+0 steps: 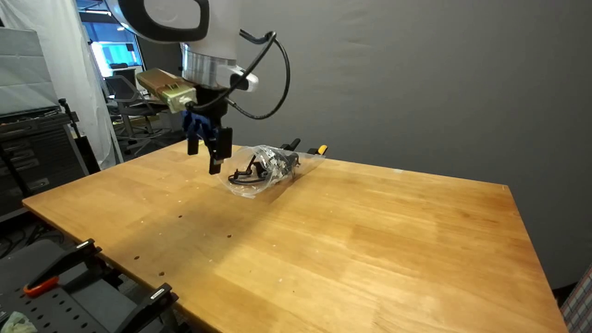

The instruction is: Take the cable out of the plastic bag

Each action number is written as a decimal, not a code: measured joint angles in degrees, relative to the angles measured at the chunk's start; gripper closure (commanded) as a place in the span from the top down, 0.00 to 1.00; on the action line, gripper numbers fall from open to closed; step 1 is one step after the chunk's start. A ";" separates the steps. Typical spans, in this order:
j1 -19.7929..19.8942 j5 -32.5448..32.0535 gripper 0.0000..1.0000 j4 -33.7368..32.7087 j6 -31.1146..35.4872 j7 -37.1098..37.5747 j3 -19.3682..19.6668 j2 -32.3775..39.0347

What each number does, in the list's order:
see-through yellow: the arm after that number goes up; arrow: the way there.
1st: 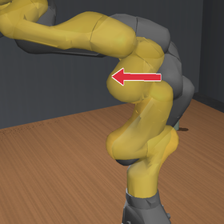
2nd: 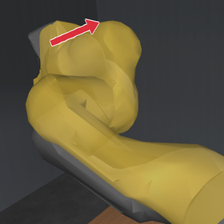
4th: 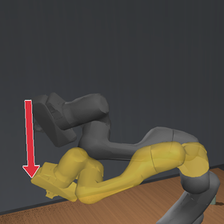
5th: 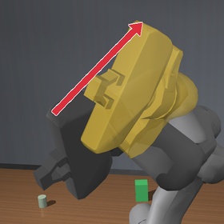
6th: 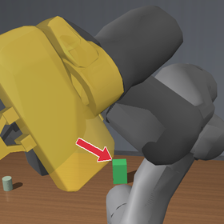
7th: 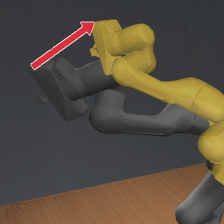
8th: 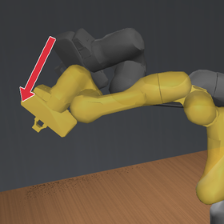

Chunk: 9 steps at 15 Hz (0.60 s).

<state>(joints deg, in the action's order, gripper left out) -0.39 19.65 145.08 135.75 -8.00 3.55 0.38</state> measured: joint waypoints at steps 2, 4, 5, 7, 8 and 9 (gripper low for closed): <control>-0.02 3.41 1.00 -0.48 4.37 -3.35 -1.24 3.51; 0.00 7.21 1.00 -1.32 9.24 -7.18 -2.84 6.80; 0.04 8.60 1.00 -1.82 11.61 -8.75 -3.71 8.32; 0.19 9.92 1.00 -2.79 16.04 -10.65 -5.60 11.08; 0.34 10.25 1.00 -3.20 18.06 -11.28 -6.58 12.29; 0.60 10.70 1.00 -3.53 20.23 -11.85 -7.68 13.40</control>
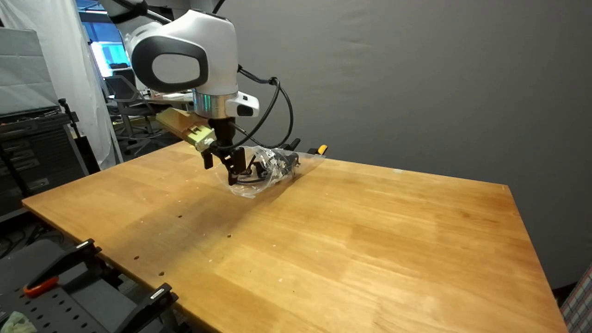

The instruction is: Take the cable out of the plastic bag

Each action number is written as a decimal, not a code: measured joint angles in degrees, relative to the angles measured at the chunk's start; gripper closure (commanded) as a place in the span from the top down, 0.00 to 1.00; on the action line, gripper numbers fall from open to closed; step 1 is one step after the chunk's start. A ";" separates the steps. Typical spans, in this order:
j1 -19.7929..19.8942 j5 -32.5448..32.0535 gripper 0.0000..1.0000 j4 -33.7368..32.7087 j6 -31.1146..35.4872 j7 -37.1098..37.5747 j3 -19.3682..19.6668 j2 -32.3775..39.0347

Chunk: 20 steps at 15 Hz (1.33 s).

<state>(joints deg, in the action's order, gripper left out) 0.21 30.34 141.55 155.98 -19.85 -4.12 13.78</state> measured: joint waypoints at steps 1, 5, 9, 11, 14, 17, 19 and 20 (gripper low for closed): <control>0.47 0.65 1.00 -0.28 2.10 -0.64 -1.27 0.98; 3.10 6.11 1.00 -1.25 10.11 -5.16 -6.50 4.10; 6.09 12.14 1.00 -2.53 16.05 -10.95 -10.72 6.58; 7.80 13.76 1.00 -3.14 17.71 -12.97 -12.45 7.83; 10.25 14.58 1.00 -3.99 19.06 -14.45 -14.25 9.80; 14.27 17.13 1.00 -5.71 19.74 -16.22 -17.53 11.73; 18.47 20.31 1.00 -7.24 20.06 -18.52 -21.49 12.66; 20.79 22.06 1.00 -8.03 20.14 -19.93 -23.72 13.03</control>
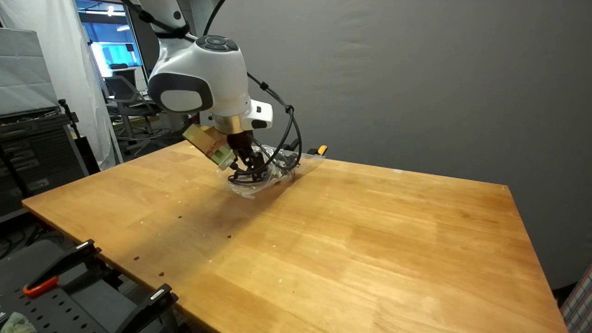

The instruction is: Take the cable out of the plastic bag

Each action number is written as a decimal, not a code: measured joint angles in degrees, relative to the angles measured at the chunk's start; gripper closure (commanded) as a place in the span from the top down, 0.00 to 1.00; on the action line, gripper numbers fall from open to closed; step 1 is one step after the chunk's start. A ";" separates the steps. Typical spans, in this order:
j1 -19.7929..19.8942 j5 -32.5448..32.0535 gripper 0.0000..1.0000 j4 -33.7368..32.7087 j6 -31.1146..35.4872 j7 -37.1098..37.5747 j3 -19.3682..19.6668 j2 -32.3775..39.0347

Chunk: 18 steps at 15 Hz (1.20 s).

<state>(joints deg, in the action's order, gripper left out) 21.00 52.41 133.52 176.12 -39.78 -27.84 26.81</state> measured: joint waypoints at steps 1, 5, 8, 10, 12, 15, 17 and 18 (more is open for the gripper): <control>2.24 1.61 1.00 -0.74 0.05 -1.42 -2.16 0.34; 8.23 5.28 1.00 -2.61 0.16 -5.35 -7.61 2.13; 9.91 5.42 1.00 -2.79 0.35 -6.42 -8.49 4.28; 10.37 5.42 1.00 -2.79 0.61 -6.60 -8.47 5.80; 10.64 5.42 1.00 -2.80 0.79 -6.61 -8.45 7.07; 10.94 5.42 1.00 -3.18 0.80 -6.62 -8.54 8.29; 11.26 5.42 1.00 -3.77 0.81 -6.69 -8.95 8.82; 11.58 5.42 1.00 -4.18 0.82 -6.76 -9.36 9.11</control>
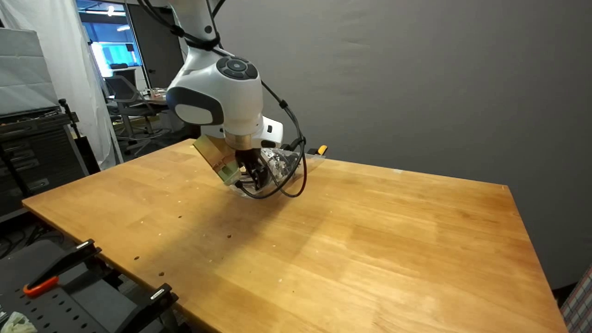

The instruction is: Take the cable out of the plastic bag

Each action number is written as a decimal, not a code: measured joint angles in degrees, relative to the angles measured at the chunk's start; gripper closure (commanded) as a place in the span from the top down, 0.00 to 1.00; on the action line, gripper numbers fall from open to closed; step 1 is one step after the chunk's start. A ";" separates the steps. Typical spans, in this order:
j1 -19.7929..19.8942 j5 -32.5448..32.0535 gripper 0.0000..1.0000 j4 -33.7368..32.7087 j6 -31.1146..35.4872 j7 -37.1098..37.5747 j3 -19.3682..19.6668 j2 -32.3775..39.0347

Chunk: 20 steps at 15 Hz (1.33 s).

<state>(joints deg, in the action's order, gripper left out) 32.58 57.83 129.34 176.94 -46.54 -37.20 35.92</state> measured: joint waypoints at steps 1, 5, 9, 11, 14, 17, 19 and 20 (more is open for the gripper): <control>0.42 0.00 1.00 -0.38 0.01 -0.13 -0.47 0.23; 2.31 0.00 1.00 -2.02 0.01 -0.59 -2.22 1.19; 3.30 0.00 1.00 -3.30 -0.08 -0.62 -2.30 3.26; 3.91 0.00 1.00 -4.08 -0.09 -0.62 -2.46 4.68; 5.95 0.00 0.99 -5.39 -0.12 -0.78 -4.24 6.59; 9.30 0.00 0.96 -6.10 -0.08 -1.76 -7.50 8.24; 11.61 0.00 0.73 -6.13 -0.06 -2.54 -9.64 9.22; 12.64 0.00 0.69 -6.13 -0.06 -2.84 -10.50 9.69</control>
<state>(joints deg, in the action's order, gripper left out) 45.23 57.83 123.22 176.88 -49.38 -47.70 45.61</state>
